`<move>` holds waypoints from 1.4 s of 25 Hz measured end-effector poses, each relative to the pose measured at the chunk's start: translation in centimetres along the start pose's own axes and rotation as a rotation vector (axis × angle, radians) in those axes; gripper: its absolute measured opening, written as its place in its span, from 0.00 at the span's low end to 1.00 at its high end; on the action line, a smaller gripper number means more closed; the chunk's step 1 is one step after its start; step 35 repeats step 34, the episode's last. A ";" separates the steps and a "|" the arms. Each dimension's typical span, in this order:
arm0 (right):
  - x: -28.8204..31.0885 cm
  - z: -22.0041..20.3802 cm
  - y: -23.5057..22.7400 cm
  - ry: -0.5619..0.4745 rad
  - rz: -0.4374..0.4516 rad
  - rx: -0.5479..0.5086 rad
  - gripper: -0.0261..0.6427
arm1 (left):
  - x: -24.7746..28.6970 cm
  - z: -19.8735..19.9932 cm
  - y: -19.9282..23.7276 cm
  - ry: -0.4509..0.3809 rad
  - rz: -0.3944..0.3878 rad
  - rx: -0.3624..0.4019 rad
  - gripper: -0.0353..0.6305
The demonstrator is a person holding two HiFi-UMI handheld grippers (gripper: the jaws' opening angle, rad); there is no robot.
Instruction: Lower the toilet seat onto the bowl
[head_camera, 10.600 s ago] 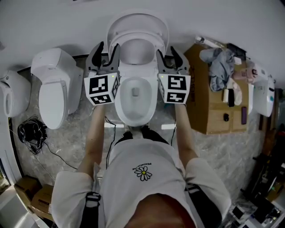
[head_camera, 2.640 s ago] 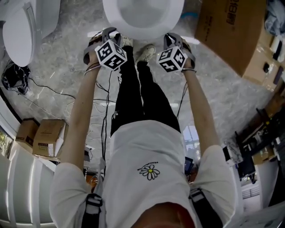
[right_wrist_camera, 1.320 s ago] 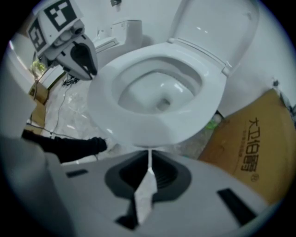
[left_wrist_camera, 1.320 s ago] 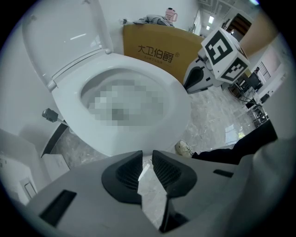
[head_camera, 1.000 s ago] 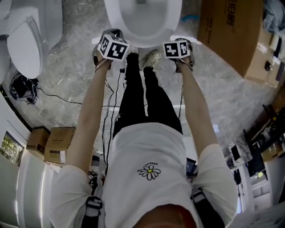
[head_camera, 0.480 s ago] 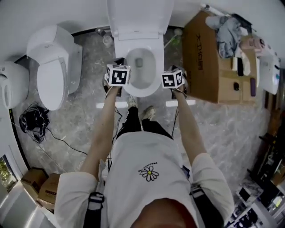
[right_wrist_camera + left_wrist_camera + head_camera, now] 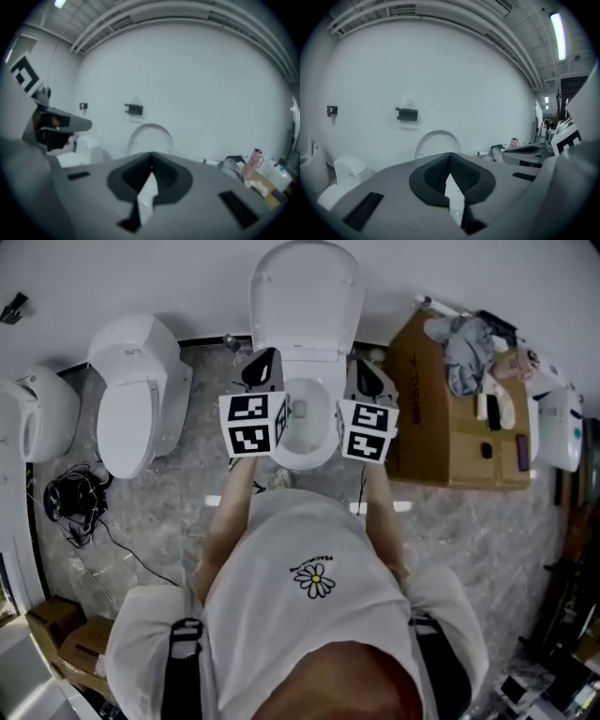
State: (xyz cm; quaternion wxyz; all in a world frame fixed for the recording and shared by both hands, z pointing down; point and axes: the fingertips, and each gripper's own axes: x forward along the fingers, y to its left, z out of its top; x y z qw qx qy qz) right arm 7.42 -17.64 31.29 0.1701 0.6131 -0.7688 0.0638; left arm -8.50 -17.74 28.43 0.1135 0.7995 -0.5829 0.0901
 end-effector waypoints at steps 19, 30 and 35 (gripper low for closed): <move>-8.2 8.6 2.6 -0.340 0.043 -0.057 0.08 | -5.7 6.9 -3.1 -0.296 -0.003 0.121 0.08; -10.3 8.0 3.4 -0.350 0.062 -0.049 0.08 | -7.6 6.2 -3.9 -0.305 -0.028 0.120 0.08; -11.1 7.9 3.4 -0.351 0.077 -0.046 0.08 | -8.4 5.7 -4.6 -0.297 -0.030 0.117 0.08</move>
